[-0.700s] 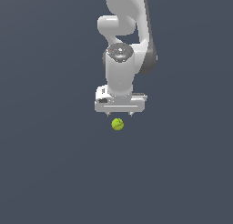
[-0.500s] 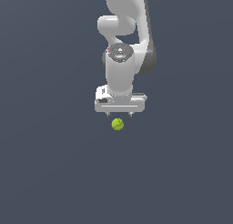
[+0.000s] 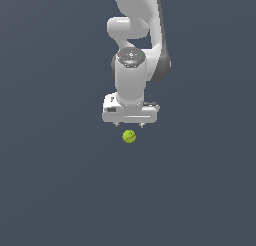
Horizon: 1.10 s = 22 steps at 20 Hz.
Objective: Pick up the object and move it to a goal position.
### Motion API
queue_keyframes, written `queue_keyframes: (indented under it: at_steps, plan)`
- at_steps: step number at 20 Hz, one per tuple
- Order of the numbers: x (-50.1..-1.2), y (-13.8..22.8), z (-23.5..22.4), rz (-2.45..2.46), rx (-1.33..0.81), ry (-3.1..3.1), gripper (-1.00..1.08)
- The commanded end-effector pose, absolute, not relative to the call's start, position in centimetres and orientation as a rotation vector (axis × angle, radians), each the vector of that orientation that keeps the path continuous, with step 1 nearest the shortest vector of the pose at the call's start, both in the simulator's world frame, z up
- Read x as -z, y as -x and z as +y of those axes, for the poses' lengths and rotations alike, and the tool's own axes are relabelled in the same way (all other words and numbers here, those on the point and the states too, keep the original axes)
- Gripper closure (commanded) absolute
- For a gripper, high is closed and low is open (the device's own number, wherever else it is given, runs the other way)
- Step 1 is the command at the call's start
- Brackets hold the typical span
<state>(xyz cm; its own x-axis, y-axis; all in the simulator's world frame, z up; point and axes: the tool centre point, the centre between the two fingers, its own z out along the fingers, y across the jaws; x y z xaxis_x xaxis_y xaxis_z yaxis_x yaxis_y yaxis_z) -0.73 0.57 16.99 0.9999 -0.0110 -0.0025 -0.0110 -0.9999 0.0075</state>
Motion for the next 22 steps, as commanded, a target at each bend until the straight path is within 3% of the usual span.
queue_keyframes:
  at_steps: [1, 22]
  plan:
    - [-17.0, 0.7, 0.6, -0.017, 0.004, -3.134, -0.92]
    - [-12.9, 1.9, 0.4, 0.523, 0.005, -3.09, -0.92]
